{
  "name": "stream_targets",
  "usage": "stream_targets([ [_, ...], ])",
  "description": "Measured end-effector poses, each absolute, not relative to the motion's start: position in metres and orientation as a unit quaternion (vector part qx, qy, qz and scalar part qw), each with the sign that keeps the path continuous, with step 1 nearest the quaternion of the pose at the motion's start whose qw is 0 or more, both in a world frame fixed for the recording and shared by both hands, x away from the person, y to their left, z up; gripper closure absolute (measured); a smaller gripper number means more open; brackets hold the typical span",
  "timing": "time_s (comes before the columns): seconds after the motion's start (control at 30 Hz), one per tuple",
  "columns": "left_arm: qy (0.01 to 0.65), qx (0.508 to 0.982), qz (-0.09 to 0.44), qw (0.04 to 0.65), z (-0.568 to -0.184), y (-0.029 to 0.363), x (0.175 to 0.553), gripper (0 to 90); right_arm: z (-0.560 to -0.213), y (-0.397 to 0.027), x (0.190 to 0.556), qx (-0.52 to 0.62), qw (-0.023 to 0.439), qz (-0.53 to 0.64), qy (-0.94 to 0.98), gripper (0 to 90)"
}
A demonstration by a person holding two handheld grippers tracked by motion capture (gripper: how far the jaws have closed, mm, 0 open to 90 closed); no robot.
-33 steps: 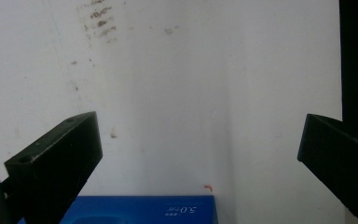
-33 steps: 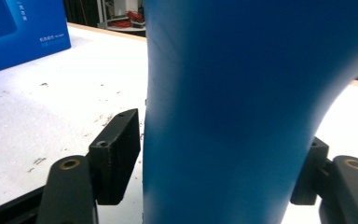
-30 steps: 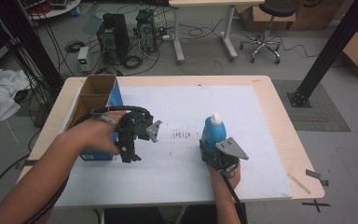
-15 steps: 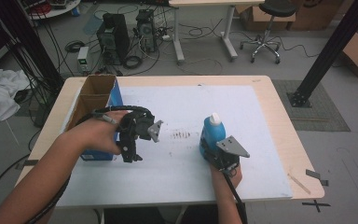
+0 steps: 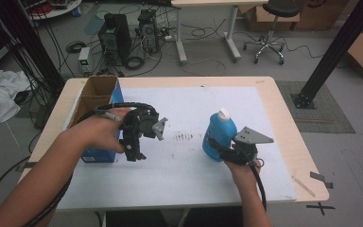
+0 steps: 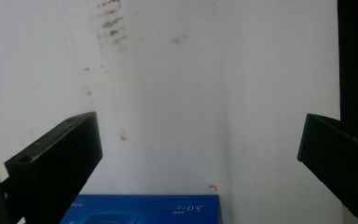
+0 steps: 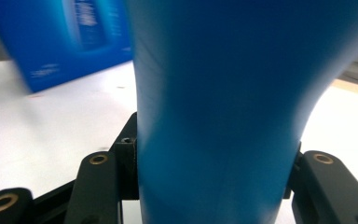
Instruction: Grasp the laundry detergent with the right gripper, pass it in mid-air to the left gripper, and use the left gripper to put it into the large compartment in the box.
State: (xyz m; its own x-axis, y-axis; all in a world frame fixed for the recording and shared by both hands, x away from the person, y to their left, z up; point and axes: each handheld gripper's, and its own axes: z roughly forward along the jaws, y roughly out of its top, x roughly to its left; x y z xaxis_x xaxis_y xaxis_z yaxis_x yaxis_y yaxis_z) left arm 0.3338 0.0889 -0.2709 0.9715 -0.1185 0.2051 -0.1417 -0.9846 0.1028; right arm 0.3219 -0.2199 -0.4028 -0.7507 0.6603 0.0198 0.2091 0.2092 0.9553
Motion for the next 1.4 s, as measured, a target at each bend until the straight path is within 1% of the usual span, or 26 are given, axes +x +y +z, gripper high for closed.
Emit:
stream_targets([
  [0.07, -0.064, 0.991, 0.098, 0.06, -0.268, 0.087, 0.335, 0.1, -0.395, -0.222, 0.326, 0.26, 0.177, 0.568, 0.761, 45.4],
  [0.13, -0.063, 0.992, 0.098, 0.058, -0.266, 0.084, 0.335, 0.1, -0.384, -0.221, 0.33, 0.213, 0.163, 0.564, 0.781, 45.4],
  [0.2, -0.062, 0.992, 0.097, 0.053, -0.264, 0.081, 0.335, 0.1, -0.381, -0.22, 0.33, 0.202, 0.158, 0.564, 0.785, 45.4],
  [0.27, -0.06, 0.992, 0.095, 0.049, -0.262, 0.078, 0.334, 0.1, -0.376, -0.218, 0.332, 0.164, 0.142, 0.563, 0.797, 45.3],
  [0.3, -0.061, 0.992, 0.094, 0.049, -0.26, 0.076, 0.334, 0.1, -0.372, -0.214, 0.334, 0.116, 0.119, 0.563, 0.81, 45.2],
  [0.53, -0.058, 0.994, 0.075, 0.05, -0.251, 0.067, 0.334, 0.1, -0.364, -0.197, 0.332, 0.035, 0.093, 0.549, 0.83, 45.3],
  [0.77, -0.061, 0.996, 0.055, 0.047, -0.243, 0.058, 0.33, 0.1, -0.368, -0.177, 0.334, -0.008, 0.063, 0.555, 0.83, 45.3],
  [0.9, -0.061, 0.996, 0.05, 0.036, -0.241, 0.055, 0.328, 0.1, -0.375, -0.158, 0.334, -0.024, 0.047, 0.56, 0.827, 45.3],
  [1.13, -0.061, 0.996, 0.047, 0.033, -0.242, 0.053, 0.324, 0.1, -0.385, -0.136, 0.336, -0.035, 0.031, 0.566, 0.823, 45.3],
  [1.2, -0.059, 0.997, 0.045, 0.027, -0.244, 0.053, 0.323, 0.1, -0.39, -0.124, 0.337, -0.039, 0.025, 0.563, 0.825, 45.3],
  [1.4, -0.055, 0.998, 0.036, 0.017, -0.249, 0.051, 0.319, 0.1, -0.398, -0.106, 0.339, -0.043, 0.016, 0.56, 0.827, 45.4],
])
